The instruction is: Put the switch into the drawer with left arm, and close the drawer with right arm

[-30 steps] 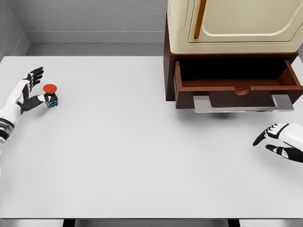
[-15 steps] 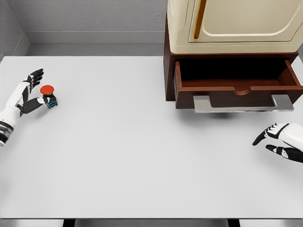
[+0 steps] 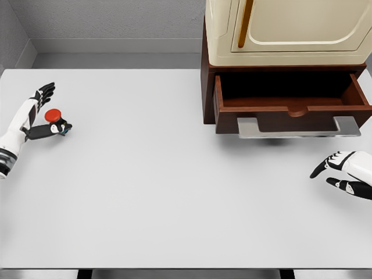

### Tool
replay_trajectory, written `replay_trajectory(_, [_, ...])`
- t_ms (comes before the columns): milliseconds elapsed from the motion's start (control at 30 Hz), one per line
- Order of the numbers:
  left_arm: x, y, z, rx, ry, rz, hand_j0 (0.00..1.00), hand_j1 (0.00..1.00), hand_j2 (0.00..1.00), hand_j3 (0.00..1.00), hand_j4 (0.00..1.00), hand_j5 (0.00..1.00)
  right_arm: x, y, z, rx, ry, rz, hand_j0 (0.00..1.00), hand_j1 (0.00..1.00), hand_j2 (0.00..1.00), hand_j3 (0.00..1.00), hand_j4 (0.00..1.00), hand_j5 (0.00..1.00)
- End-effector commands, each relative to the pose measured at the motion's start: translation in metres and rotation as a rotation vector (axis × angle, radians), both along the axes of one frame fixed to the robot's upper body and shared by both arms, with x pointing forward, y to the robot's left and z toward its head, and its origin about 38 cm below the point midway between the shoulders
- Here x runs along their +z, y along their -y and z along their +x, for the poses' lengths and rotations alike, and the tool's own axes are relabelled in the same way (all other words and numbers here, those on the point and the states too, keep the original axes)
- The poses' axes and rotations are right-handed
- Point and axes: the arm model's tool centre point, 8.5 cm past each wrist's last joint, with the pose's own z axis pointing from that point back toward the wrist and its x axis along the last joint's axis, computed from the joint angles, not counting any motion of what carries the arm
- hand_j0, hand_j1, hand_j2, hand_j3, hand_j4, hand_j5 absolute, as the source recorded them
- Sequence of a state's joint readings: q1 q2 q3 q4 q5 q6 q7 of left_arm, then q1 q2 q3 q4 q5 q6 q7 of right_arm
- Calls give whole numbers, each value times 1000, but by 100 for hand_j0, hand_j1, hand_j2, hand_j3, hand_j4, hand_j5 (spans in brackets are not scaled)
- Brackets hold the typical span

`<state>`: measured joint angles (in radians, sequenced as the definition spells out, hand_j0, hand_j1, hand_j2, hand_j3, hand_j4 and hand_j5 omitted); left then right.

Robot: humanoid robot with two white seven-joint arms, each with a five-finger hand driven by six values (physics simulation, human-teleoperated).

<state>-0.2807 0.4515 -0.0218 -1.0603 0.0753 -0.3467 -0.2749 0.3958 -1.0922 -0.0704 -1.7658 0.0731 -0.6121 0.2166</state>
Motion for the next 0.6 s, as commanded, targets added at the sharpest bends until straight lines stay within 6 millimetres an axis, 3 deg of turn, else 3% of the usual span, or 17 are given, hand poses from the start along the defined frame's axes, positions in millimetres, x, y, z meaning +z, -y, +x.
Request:
replay_trajectory(0, [1,0,0,1,2,-3,99,99,99,99,99,99,1,0,0,-3,-1,5,56,56,56,56,56,56])
replay_trajectory(433, [-22,-22,-9,52,-82,7,97,97,97,97,97,97,1,0,1,-2,1,4,56,56,56,56,56,56])
replay_trajectory(567, [-22,-18,-9,42,-76,6,86,86,86,86,86,86,1,0,1,-2,1,4,56,56,56,56,56,56])
